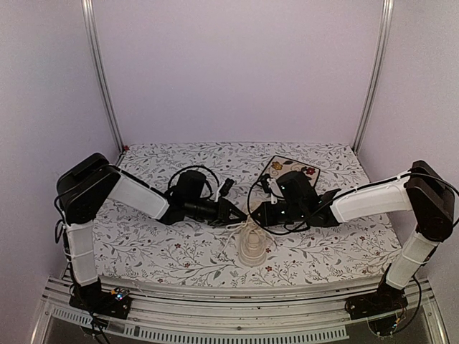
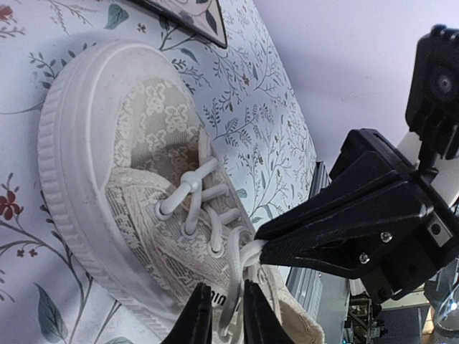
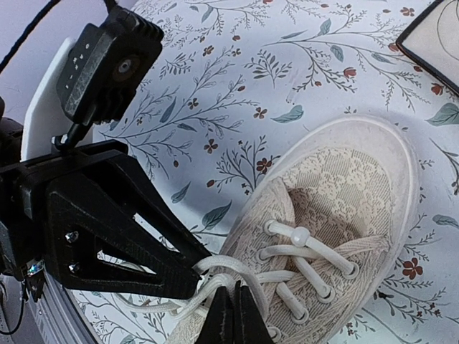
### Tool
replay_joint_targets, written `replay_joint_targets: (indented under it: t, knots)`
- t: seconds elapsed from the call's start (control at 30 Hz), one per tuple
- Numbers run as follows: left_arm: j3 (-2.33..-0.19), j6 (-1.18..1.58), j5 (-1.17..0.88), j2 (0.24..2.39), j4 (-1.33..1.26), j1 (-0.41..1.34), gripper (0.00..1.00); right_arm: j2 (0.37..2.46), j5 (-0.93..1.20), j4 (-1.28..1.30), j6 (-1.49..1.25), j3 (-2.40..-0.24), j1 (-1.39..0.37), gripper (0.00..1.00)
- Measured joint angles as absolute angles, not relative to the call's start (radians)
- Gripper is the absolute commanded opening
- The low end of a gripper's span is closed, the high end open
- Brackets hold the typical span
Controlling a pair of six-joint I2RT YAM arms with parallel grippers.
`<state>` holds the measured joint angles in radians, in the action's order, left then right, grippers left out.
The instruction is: Tie the shoes
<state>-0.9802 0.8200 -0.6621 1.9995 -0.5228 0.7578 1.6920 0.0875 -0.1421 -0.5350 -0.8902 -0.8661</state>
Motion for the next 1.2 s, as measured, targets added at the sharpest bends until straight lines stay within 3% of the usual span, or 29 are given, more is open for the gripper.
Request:
replay_joint_targets:
  t: [0.33,0.7,1.2]
  knots:
    - [-0.943,0.812,-0.598,1.939,-0.523,0.751,0.38,1.692,0.088,-0.142,-0.535,-0.89,-0.866,0.02]
    - [-0.995,0.77,-0.507,1.927,-0.36,0.749,0.35,1.692,0.088,-0.142,-0.535,-0.89,-0.866,0.02]
    - [-1.044,0.733,-0.558,2.014,-0.313,0.757,0.29,1.703,0.088,-0.142,-0.535,-0.89,-0.866,0.02]
